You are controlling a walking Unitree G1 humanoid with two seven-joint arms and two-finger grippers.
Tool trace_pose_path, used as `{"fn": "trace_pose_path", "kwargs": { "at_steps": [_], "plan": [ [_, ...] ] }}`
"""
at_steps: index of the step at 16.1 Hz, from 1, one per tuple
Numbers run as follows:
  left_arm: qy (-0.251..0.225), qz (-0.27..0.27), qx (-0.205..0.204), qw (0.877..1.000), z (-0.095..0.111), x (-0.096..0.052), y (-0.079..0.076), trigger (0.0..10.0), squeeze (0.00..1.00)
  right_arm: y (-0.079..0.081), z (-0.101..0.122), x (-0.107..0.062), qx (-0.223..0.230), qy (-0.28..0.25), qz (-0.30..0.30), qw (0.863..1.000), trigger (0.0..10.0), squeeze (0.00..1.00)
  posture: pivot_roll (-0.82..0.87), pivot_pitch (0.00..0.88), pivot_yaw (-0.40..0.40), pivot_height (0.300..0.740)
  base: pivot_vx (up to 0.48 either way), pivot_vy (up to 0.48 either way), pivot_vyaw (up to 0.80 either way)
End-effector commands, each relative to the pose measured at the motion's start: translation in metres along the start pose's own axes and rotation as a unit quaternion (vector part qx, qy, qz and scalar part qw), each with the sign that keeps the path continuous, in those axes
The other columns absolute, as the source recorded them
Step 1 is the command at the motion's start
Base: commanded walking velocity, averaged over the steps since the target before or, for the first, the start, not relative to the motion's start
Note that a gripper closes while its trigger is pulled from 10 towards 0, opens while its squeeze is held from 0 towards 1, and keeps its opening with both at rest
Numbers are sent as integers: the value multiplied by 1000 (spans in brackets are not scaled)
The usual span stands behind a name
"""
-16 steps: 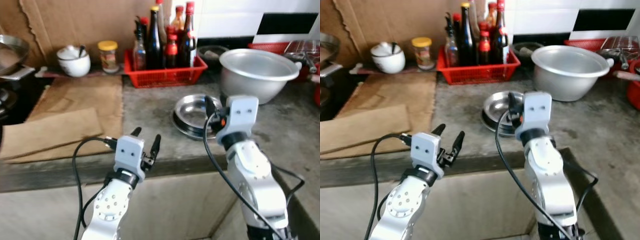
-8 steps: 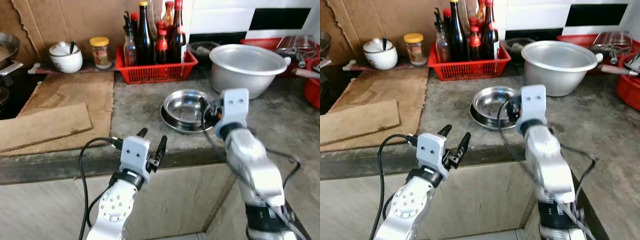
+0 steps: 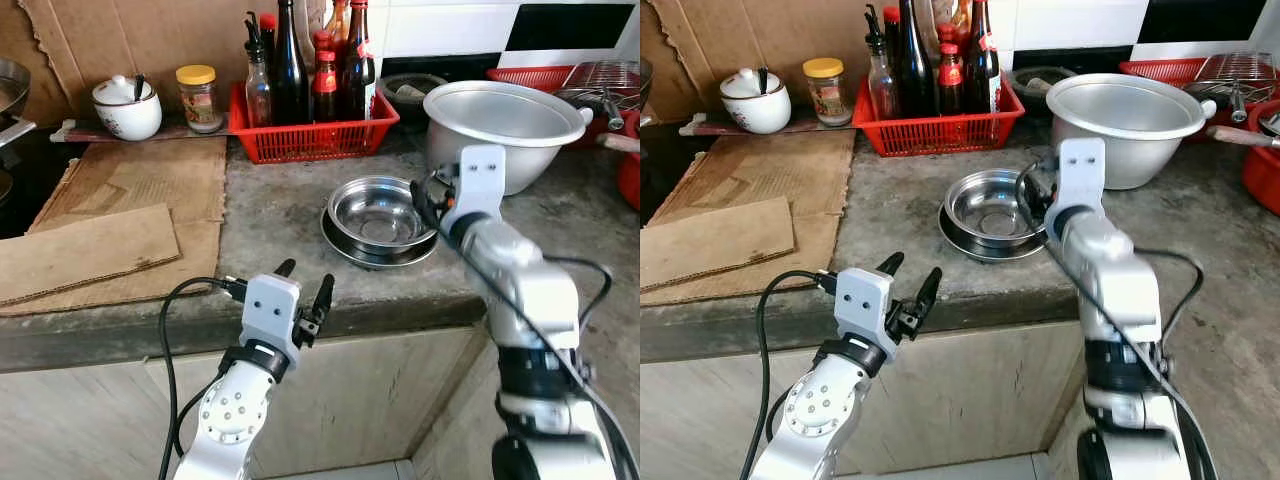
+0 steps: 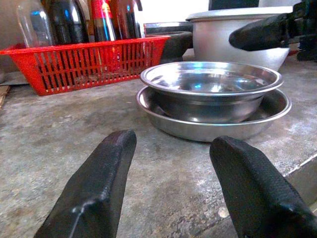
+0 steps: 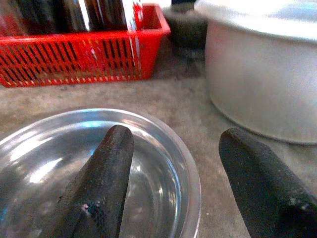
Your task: Kitchen organization
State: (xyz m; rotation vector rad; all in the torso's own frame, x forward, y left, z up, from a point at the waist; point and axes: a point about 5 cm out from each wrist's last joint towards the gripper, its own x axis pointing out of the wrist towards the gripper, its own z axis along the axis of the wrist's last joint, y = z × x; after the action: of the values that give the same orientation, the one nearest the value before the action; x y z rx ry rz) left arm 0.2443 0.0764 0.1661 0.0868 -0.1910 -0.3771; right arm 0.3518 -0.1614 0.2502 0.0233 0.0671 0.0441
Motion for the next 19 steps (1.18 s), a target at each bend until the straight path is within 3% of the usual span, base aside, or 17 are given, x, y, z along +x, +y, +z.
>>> {"fn": "trace_pose_path", "kwargs": {
  "at_steps": [1, 8, 12, 19],
  "plan": [
    [-1, -1, 2, 1000, 2, -1, -1, 10000, 0, -6, -2, 3, 13, 25, -7, 1000, 10000, 0, 200, 99, -35, 740, 0, 0, 0],
    [-9, -5, -1, 1000, 4, 2, -3, 10000, 0, -4, 5, 12, 53, 83, 28, 995, 10000, 0, 197, 77, -39, 740, 0, 0, 0],
    [-8, -8, 0, 1000, 2, 2, -4, 10000, 0, -3, 0, 13, 46, 118, 38, 991, 10000, 0, 196, 67, -34, 740, 0, 0, 0],
    [-10, -10, -1, 1000, 3, 4, -5, 10000, 0, -2, 2, 14, 64, 129, 47, 988, 10000, 0, 192, 70, -32, 740, 0, 0, 0]
  ]
}}
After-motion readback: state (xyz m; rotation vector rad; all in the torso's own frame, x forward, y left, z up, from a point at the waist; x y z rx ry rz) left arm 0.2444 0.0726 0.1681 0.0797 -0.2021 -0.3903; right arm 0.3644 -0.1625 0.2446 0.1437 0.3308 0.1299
